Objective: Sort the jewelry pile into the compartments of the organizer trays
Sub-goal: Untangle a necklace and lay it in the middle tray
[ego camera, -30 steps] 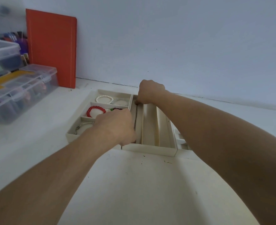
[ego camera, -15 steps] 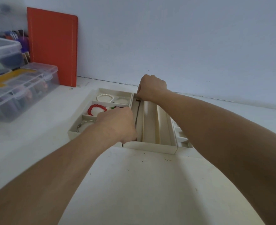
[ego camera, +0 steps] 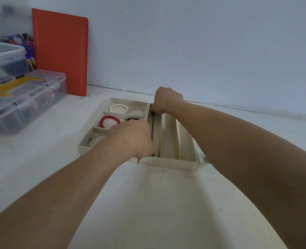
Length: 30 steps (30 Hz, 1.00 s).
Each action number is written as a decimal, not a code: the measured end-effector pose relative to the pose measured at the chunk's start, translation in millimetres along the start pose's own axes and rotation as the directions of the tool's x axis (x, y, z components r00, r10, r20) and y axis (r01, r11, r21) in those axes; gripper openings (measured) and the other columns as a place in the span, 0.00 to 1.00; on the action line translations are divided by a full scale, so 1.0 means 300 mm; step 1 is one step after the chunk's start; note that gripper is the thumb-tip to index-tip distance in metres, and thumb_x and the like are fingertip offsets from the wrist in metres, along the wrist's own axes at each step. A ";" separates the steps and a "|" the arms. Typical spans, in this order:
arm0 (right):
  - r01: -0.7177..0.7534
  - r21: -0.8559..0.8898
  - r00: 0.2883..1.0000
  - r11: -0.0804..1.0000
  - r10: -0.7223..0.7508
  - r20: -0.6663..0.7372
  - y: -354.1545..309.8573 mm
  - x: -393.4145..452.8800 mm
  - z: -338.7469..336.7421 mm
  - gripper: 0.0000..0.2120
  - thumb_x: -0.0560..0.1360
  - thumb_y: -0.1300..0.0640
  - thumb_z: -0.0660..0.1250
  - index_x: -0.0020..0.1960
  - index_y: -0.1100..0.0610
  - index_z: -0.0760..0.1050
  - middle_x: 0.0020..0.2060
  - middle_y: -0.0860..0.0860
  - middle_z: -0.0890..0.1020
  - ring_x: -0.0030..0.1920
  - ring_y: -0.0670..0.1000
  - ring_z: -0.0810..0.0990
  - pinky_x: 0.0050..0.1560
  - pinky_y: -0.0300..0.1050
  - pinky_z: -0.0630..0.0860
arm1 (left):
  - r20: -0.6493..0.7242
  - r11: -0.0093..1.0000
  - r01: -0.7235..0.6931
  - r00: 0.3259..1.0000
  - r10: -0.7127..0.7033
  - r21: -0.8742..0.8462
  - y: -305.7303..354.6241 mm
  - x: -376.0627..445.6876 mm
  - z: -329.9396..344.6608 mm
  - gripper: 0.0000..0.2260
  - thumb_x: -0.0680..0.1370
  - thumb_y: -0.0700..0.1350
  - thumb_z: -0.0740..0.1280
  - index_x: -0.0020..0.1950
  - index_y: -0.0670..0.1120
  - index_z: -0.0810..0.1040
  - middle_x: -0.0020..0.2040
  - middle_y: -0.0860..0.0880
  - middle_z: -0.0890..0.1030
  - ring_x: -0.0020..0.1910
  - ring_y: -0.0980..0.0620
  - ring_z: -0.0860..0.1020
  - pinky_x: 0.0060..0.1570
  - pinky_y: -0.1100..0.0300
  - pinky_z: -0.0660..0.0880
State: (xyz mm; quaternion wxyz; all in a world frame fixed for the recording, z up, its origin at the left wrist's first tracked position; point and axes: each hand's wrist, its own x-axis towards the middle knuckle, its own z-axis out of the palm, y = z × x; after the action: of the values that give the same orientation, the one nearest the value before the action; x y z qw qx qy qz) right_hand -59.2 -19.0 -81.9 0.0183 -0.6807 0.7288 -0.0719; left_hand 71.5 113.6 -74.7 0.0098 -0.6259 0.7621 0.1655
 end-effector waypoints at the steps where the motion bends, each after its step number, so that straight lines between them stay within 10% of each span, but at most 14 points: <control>1: -0.007 0.007 1.000 1.000 0.007 0.000 0.000 0.000 0.001 0.11 0.70 0.60 0.68 0.37 0.54 0.65 0.33 0.48 0.72 0.31 0.49 0.70 0.31 0.40 0.63 | 0.000 1.000 0.000 1.000 0.000 0.004 0.000 0.000 0.000 0.05 0.68 0.39 0.69 0.32 0.46 0.77 0.32 0.50 0.82 0.36 0.49 0.80 0.36 0.59 0.72; 16: -0.018 0.015 0.999 1.000 0.019 -0.033 -0.005 -0.020 -0.066 0.10 0.70 0.60 0.68 0.38 0.54 0.66 0.34 0.48 0.73 0.31 0.49 0.71 0.32 0.39 0.63 | 0.009 0.998 0.002 1.000 -0.002 0.065 -0.003 -0.012 -0.021 0.07 0.69 0.43 0.76 0.36 0.46 0.78 0.38 0.49 0.85 0.42 0.48 0.83 0.43 0.54 0.78; 21: -0.048 0.014 0.998 0.999 0.049 -0.049 0.038 -0.047 -0.146 0.11 0.72 0.57 0.71 0.40 0.53 0.67 0.35 0.47 0.73 0.33 0.49 0.71 0.32 0.40 0.62 | -0.174 0.998 -0.032 0.985 0.024 -0.046 -0.018 -0.009 -0.039 0.03 0.73 0.47 0.70 0.43 0.50 0.84 0.32 0.51 0.83 0.37 0.50 0.82 0.46 0.55 0.80; 30: -0.117 0.031 0.991 0.993 0.119 -0.053 0.211 -0.190 -0.213 0.11 0.69 0.49 0.74 0.49 0.52 0.82 0.42 0.47 0.85 0.42 0.51 0.83 0.41 0.41 0.75 | -0.300 0.991 -0.093 0.952 0.061 -0.093 0.021 -0.042 -0.034 0.08 0.76 0.54 0.69 0.44 0.52 0.83 0.39 0.55 0.81 0.39 0.53 0.80 0.32 0.61 0.64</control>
State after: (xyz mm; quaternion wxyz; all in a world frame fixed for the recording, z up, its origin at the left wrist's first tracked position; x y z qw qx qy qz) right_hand -125.8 46.8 -30.8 0.0120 -0.6337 0.7670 -0.0997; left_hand 70.3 124.0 -60.8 -0.1441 -0.6129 0.7690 0.1102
